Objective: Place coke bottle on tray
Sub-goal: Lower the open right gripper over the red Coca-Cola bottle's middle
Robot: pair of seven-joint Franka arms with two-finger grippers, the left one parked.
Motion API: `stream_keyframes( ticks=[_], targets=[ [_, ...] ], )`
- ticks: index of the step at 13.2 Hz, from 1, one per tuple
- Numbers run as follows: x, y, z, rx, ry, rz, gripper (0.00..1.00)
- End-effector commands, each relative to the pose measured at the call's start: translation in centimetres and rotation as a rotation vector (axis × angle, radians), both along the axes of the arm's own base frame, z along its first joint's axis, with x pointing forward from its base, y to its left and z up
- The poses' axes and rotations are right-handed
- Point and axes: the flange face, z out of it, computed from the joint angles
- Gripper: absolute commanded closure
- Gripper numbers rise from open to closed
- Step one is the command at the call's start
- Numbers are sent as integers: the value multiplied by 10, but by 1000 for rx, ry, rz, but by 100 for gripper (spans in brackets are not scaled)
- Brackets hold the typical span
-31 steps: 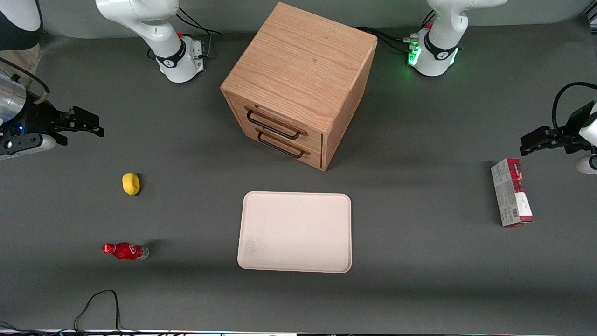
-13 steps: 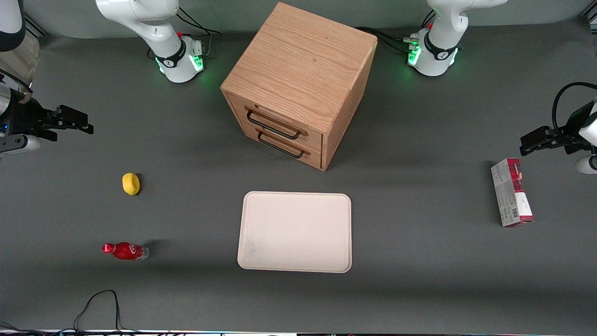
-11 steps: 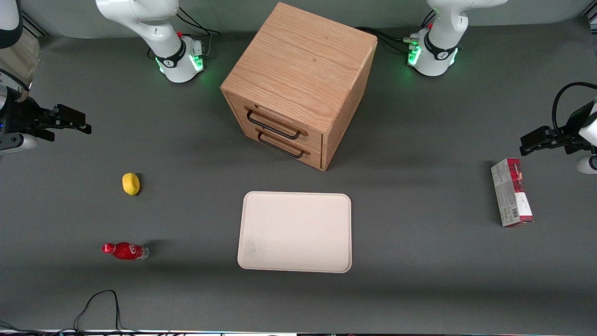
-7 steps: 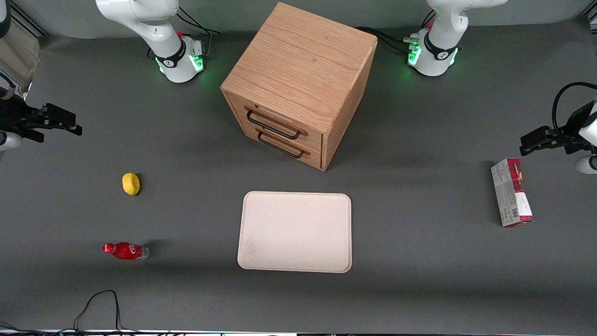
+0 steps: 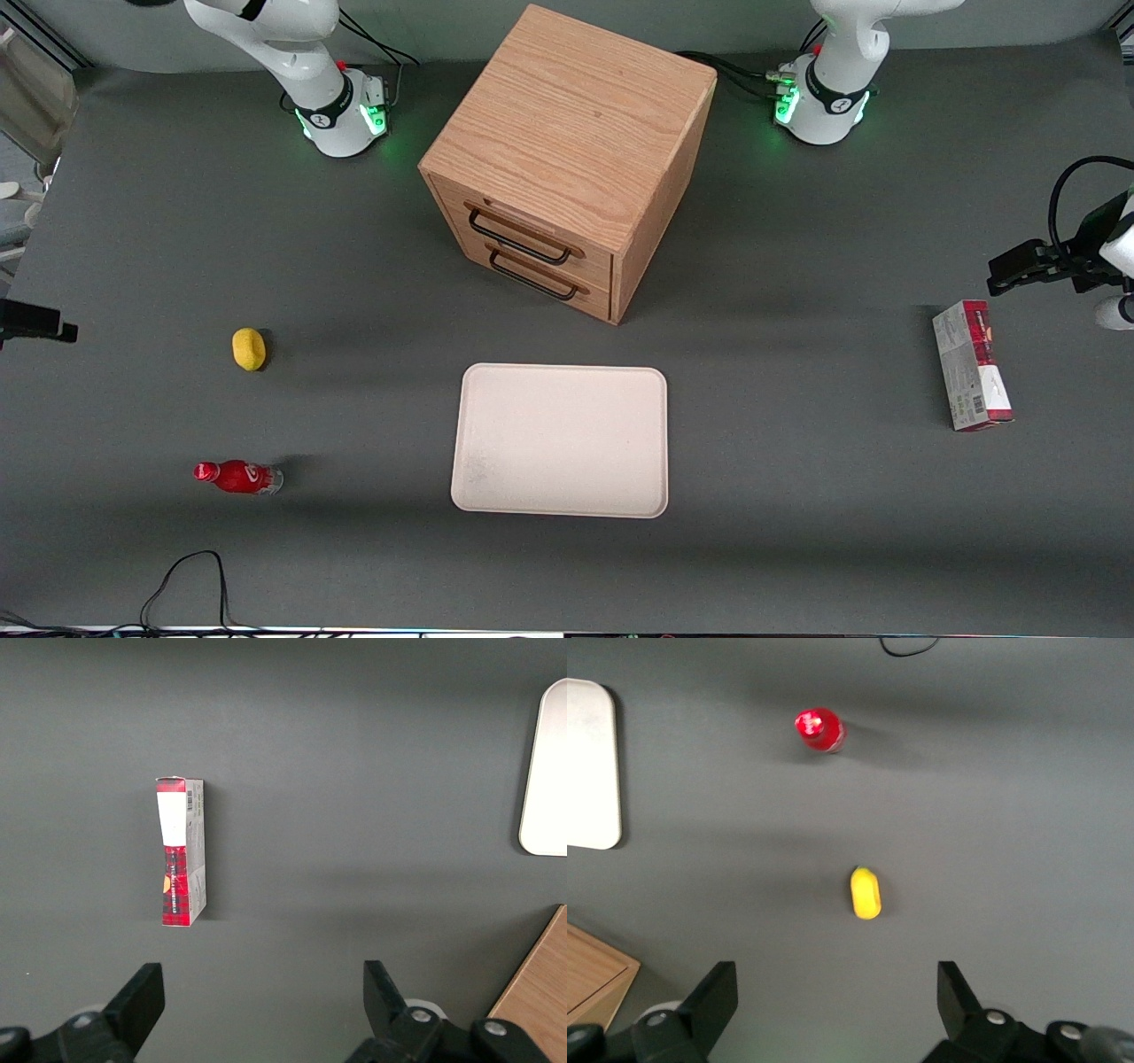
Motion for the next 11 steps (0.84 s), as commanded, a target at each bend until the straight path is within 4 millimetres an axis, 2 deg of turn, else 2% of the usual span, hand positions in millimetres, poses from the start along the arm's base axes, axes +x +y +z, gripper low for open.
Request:
stream_keyframes(
  ticks=[1,2,3,5,6,8,11],
  targets=[
    [3,-12,3,-2,3,32,0],
    [9,-14,-13,3,27,35,0],
    [11,-15,-20,6,37,35,0],
    [27,-6,-47,7,40,48,0],
    [41,9,-62,1,14,67,0],
    [67,36,-108,-10,1,106,0],
    [95,79,-159,-40,-112,92,0]
  ],
)
